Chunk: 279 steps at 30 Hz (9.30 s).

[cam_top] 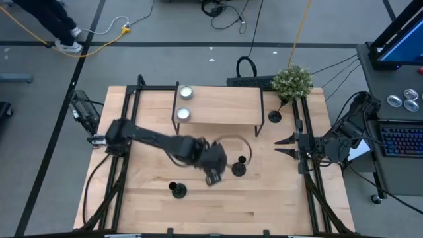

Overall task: Pick & Place candle stick holders
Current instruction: Put the red scented candle on the shelf, then put the bottom candle holder on the shelf

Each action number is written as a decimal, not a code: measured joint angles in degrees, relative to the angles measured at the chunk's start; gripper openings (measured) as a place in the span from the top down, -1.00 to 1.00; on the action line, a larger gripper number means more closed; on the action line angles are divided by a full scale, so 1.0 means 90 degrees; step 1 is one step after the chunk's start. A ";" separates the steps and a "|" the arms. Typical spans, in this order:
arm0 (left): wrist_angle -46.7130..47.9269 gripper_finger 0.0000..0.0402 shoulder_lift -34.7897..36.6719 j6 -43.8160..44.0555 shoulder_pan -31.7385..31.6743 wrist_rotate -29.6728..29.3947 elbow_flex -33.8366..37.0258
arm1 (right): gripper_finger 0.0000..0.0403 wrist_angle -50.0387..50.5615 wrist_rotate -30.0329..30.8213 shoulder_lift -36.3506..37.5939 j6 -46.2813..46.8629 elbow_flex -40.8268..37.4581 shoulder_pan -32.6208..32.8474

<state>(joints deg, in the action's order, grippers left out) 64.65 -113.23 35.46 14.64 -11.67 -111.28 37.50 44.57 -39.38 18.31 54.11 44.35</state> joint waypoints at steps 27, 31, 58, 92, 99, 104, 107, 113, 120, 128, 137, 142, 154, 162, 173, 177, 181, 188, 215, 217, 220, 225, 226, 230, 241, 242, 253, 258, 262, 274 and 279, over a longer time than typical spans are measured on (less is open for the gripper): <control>0.1486 1.00 0.1040 -0.1950 -0.3807 -0.0531 -0.0005 | 0.56 0.0000 0.0419 -0.0002 0.0378 0.0000 -0.0002; 0.1385 1.00 0.0942 -0.2148 -0.3891 -0.0526 -0.0010 | 0.56 0.0000 0.0421 -0.0001 0.0523 0.0000 -0.0002; 0.1473 0.96 0.0216 -0.3093 -0.4131 -0.0330 -0.0002 | 0.56 -0.0143 0.0401 0.0000 0.0549 0.0000 -0.0002; 0.2815 0.43 0.0386 0.0096 -0.1032 0.0923 -0.2266 | 0.56 -0.0134 -0.0210 0.0000 0.0340 0.0000 0.0001; 0.2811 0.55 0.0399 0.2801 0.0217 0.0758 -0.2217 | 0.56 -0.0110 -0.0799 0.0000 0.0343 0.0000 -0.0002; 0.2817 0.62 0.0396 0.4074 0.0876 0.0759 -0.1847 | 0.56 -0.0102 -0.0988 0.0000 0.0341 0.0000 -0.0002; 0.2812 0.64 0.0396 0.4669 0.1210 0.0946 -0.1444 | 0.56 -0.0095 -0.0988 -0.0002 0.0325 0.0000 -0.0002; 0.2819 0.64 0.0391 0.5757 0.1667 0.1570 -0.0597 | 0.56 -0.0095 -0.0988 -0.0001 0.0221 0.0000 -0.0002; 0.2821 0.64 0.0391 0.6246 0.1836 0.1591 -0.0391 | 0.56 -0.0095 -0.0988 0.0000 0.0221 0.0000 -0.0002; 0.2809 0.64 0.0391 0.6193 0.1823 0.1480 -0.0355 | 0.56 -0.0097 -0.0988 -0.0002 0.0221 0.0000 -0.0002; 0.2842 0.64 0.0491 0.6317 0.1753 0.1867 0.0395 | 0.56 -0.0097 -0.0990 -0.0002 0.0221 0.0000 -0.0002; 0.2813 0.64 0.0727 0.6479 0.1699 0.1781 0.0376 | 0.56 -0.0096 -0.0990 -0.0002 0.0221 0.0000 -0.0002; 0.2809 0.64 0.1219 0.6449 0.1636 0.1240 0.0479 | 0.56 -0.0092 -0.0990 -0.0002 0.0221 0.0000 -0.0002; 0.2824 0.53 0.1207 0.6563 0.1645 0.2010 0.1203 | 0.56 -0.0092 -0.0990 -0.0002 0.0221 0.0000 -0.0002; 0.2743 0.01 0.1215 0.6521 0.1673 0.2140 0.1205 | 0.56 -0.0092 -0.0990 -0.0002 0.0221 -0.0002 -0.0002; 0.2743 -0.01 0.1215 0.6519 0.1673 0.2140 0.1205 | 0.56 -0.0092 -0.0989 -0.0002 0.0221 0.0000 -0.0002; 0.2743 -0.01 0.1215 0.6520 0.1673 0.2120 0.1205 | 0.56 -0.0092 -0.0988 -0.0002 0.0221 0.0000 -0.0002; 0.2324 -0.01 0.0962 0.6157 0.1571 0.1819 0.1202 | 0.56 -0.0094 -0.0988 -0.0002 0.0230 0.0000 -0.0002; 0.1669 0.95 0.0695 0.4934 0.1396 0.1314 0.1243 | 0.56 -0.0093 -0.0988 -0.0005 0.0223 -0.0002 -0.0001; 0.1656 0.94 0.0765 0.4905 0.1387 0.1343 0.1254 | 0.56 -0.0095 -0.0988 -0.0005 0.0221 0.0000 0.0001; 0.1687 0.95 0.0878 0.4793 0.1380 0.1271 0.1149 | 0.56 -0.0107 -0.0988 -0.0007 0.0221 0.0000 0.0001; 0.1662 0.95 0.1299 0.4715 0.1280 0.1206 0.0651 | 0.56 -0.0506 -0.0987 -0.0026 0.0097 -0.0002 0.0000; 0.1667 0.95 0.1344 0.4653 0.1258 0.1153 0.0526 | 0.56 -0.0655 -0.0986 -0.0047 -0.0024 -0.0002 -0.0002; 0.1636 0.95 0.1422 0.4276 0.1100 0.0794 -0.0214 | 0.56 -0.1575 -0.0986 -0.0221 -0.0997 -0.0002 0.0001; 0.1632 0.95 0.1423 0.2932 0.0499 0.0055 -0.1900 | 0.56 -0.3858 -0.0966 -0.1572 -0.3330 -0.0002 -0.0655; 0.1611 0.95 0.1430 0.2817 0.0448 0.0014 -0.1984 | 0.56 -0.3960 -0.0969 -0.1704 -0.3347 -0.0002 -0.0802; 0.0574 0.95 0.1377 0.1404 -0.0211 0.0135 -0.2091 | 0.49 -0.3757 -0.1823 -0.3005 -0.3514 0.1072 -0.2226; 0.0583 0.95 0.1338 0.1055 -0.0437 0.0116 -0.2081 | 0.31 -0.3531 -0.2058 -0.3353 -0.3570 0.1548 -0.2539; 0.0487 0.95 0.1318 0.0746 -0.0612 0.0120 -0.2081 | 0.19 -0.3460 -0.2153 -0.3644 -0.3615 0.1823 -0.2810; 0.0206 0.95 0.1326 0.0257 -0.0915 0.0134 -0.2017 | 0.14 -0.3138 -0.2159 -0.4138 -0.3766 0.2382 -0.3329; 0.0191 0.95 0.1326 0.0240 -0.0916 0.0134 -0.1908 | 0.27 -0.3198 -0.2153 -0.4131 -0.3794 0.2397 -0.3356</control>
<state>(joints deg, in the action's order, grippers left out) 66.37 -101.30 37.63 6.39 -10.46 -128.46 8.72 25.20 -76.55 -15.84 75.68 14.15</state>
